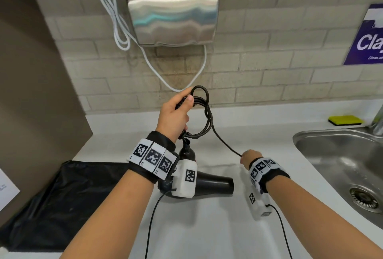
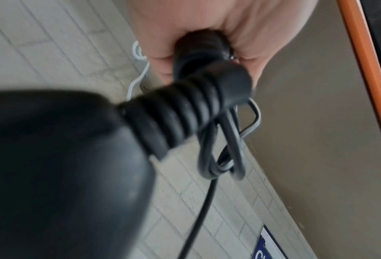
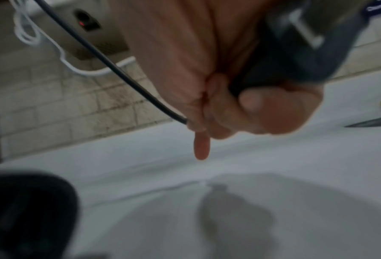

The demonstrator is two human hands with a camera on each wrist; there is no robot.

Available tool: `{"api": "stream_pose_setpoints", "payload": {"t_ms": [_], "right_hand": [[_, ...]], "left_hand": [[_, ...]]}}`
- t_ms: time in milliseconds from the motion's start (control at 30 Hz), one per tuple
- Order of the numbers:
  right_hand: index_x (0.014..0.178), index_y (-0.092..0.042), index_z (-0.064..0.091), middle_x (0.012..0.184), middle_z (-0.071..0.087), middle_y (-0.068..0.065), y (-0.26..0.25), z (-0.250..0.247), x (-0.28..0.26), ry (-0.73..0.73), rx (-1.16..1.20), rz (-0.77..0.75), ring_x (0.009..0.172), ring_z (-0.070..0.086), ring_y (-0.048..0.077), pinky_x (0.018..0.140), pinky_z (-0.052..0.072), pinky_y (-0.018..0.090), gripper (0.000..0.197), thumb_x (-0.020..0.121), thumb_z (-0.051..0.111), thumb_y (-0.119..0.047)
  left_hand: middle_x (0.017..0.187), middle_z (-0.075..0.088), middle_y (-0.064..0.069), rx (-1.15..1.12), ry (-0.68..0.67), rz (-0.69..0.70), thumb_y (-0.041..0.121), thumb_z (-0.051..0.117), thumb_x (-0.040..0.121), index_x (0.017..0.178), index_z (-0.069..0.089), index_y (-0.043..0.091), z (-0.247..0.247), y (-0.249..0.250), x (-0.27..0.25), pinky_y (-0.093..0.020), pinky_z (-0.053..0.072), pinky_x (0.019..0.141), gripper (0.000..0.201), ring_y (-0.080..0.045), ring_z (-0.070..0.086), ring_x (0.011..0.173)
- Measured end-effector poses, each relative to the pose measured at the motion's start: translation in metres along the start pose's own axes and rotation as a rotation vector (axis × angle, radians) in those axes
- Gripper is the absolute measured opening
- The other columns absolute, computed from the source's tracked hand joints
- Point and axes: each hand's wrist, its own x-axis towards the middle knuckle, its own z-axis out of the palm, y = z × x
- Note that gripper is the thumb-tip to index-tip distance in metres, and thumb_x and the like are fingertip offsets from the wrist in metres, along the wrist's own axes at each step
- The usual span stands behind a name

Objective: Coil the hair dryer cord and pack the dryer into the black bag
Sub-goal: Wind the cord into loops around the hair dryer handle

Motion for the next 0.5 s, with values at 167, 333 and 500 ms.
{"api": "stream_pose_setpoints", "payload": {"t_ms": [167, 333, 500], "right_hand": [[0.127, -0.008, 0.052, 0.131, 0.054, 0.008, -0.002, 0.000, 0.000, -0.078, -0.106, -0.036, 0.119, 0.053, 0.022, 0.097, 0.043, 0.029, 0.034, 0.097, 0.036, -0.014], [0.122, -0.004, 0.055, 0.124, 0.057, 0.016, -0.041, -0.024, -0.029, 0.110, 0.190, -0.319, 0.115, 0.054, 0.030, 0.100, 0.042, 0.033, 0.032, 0.096, 0.038, -0.009], [0.105, -0.013, 0.058, 0.084, 0.057, -0.001, -0.089, -0.069, -0.077, 0.382, 0.906, -0.781, 0.075, 0.054, 0.015, 0.066, 0.045, 0.021, 0.028, 0.099, 0.031, -0.016]], "left_hand": [[0.069, 0.061, 0.007, 0.035, 0.040, 0.011, 0.018, 0.052, 0.095, 0.109, 0.063, 0.028, -0.007, 0.001, 0.001, -0.016, 0.029, 0.036, 0.020, -0.004, 0.029, 0.037], [0.074, 0.061, 0.002, 0.096, 0.044, 0.068, 0.012, 0.053, 0.093, 0.112, 0.064, 0.011, -0.006, 0.001, 0.005, -0.006, 0.034, 0.040, 0.022, 0.002, 0.042, 0.034], [0.073, 0.060, 0.002, 0.131, 0.009, 0.122, 0.008, 0.053, 0.092, 0.113, 0.063, 0.006, -0.004, 0.001, 0.005, 0.000, 0.032, 0.043, 0.023, 0.007, 0.046, 0.036]]}}
